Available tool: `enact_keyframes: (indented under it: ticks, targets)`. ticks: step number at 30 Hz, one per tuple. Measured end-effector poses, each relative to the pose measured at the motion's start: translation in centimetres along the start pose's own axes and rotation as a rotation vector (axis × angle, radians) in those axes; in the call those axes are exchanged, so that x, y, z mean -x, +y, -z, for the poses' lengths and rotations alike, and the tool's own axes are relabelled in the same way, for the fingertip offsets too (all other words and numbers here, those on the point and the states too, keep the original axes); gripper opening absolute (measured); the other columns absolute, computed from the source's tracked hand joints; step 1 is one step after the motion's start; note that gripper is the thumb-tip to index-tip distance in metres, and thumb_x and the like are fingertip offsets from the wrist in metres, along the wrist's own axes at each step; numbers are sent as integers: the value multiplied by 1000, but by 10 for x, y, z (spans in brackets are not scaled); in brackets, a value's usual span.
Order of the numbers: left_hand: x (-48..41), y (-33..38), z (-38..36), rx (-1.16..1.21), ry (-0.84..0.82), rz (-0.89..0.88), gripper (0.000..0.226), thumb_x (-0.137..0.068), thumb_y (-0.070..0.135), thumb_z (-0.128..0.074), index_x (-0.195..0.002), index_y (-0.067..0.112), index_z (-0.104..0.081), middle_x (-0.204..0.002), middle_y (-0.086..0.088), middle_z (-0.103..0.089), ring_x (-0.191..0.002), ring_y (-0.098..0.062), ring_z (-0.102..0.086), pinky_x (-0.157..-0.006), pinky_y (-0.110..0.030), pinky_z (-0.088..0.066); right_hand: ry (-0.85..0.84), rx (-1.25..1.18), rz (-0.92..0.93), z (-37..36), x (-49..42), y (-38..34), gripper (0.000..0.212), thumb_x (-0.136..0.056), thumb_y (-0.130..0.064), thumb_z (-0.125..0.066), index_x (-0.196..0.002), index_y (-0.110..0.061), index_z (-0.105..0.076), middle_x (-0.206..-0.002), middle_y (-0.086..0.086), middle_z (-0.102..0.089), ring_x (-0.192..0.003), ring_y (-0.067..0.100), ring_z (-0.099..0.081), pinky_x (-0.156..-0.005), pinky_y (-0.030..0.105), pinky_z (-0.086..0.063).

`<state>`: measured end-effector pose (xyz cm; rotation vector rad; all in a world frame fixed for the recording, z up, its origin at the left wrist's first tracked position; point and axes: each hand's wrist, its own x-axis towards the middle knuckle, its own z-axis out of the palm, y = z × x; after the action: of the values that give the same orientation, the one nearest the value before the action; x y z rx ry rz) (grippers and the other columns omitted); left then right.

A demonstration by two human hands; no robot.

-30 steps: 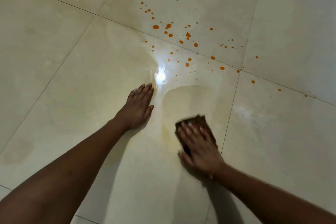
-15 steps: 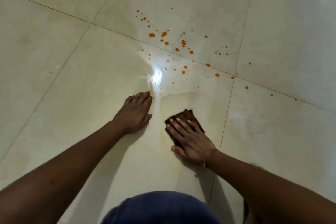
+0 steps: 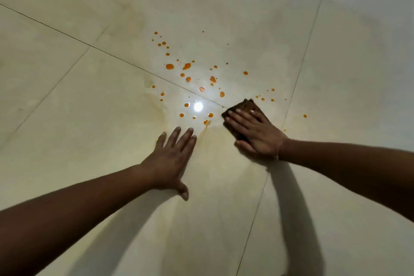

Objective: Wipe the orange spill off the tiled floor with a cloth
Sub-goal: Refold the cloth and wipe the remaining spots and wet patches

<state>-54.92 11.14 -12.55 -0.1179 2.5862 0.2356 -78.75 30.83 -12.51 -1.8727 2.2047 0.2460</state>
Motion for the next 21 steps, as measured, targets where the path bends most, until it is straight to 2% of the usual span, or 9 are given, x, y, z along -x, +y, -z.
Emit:
enact_keyframes:
  ticks: [2, 6, 8, 10, 12, 14, 17, 18, 21]
  targets:
    - [-6, 0, 0, 13, -30, 22, 155, -42, 89, -62, -148, 13, 22, -154, -8, 34, -142, -36, 30, -114, -59, 4, 7, 7, -1, 0, -6, 14, 67, -101, -52, -28, -156, -25, -2, -164, -1, -6, -152, 21, -7, -119, 43, -9]
    - [-8, 11, 12, -3, -109, 94, 155, -43, 80, -72, -149, 12, 19, -156, -9, 31, -143, -37, 27, -115, -59, 0, -67, 28, 410, -15, 51, 25, 63, -101, -52, -21, -156, -22, -21, -163, 3, -21, -149, 21, -19, -116, 46, -15]
    - [-7, 20, 23, 18, -111, 142, 149, -44, 78, -73, -151, 12, 7, -159, -11, 17, -146, -37, 14, -117, -57, -5, -23, -19, 258, -18, 54, 35, 62, -101, -50, -24, -157, -24, -21, -163, 1, -21, -150, 20, -19, -116, 48, -18]
    - [-14, 32, 40, 62, 29, 213, 135, -41, 82, -70, -145, 14, -18, -155, -12, -13, -143, -33, -13, -116, -55, -10, 82, -147, -147, -5, 17, 41, 62, -100, -48, -28, -157, -27, -17, -164, -2, -16, -152, 17, -11, -118, 48, -16]
    - [-36, 53, 58, 97, 166, 241, 127, -40, 83, -68, -141, 17, -28, -149, -10, -24, -139, -31, -22, -115, -54, -9, 130, -227, -364, 1, -11, 39, 63, -99, -46, -31, -157, -27, -17, -164, -3, -16, -152, 16, -10, -120, 46, -11]
    - [-61, 80, 74, 128, 188, 197, 129, -44, 80, -71, -144, 16, -22, -154, -12, -17, -145, -34, -11, -116, -54, -6, 146, -235, -279, -15, 15, 30, 65, -97, -46, -34, -157, -26, -17, -164, -1, -17, -152, 18, -11, -120, 45, -8]
    - [-82, 110, 87, 76, 59, 161, 138, -49, 78, -72, -150, 11, -6, -161, -12, -1, -148, -34, 6, -117, -55, 0, 91, -201, -74, -42, 104, 24, 68, -95, -47, -36, -157, -28, -15, -163, 0, -21, -151, 19, -15, -119, 44, -10]
    - [-85, 115, 88, 53, 28, 148, 141, -49, 78, -72, -151, 11, -1, -162, -12, 4, -148, -34, 10, -118, -55, 2, 92, -190, -105, -42, 108, 37, 67, -96, -47, -36, -157, -28, -16, -163, -1, -21, -151, 17, -15, -119, 44, -11]
    - [-98, 119, 91, -50, 1, 90, 147, -49, 79, -71, -151, 8, 9, -161, -12, 14, -147, -33, 15, -118, -54, 4, 113, -252, -456, -16, 55, 78, 65, -97, -44, -38, -157, -27, -19, -164, -2, -19, -151, 16, -11, -119, 43, -10]
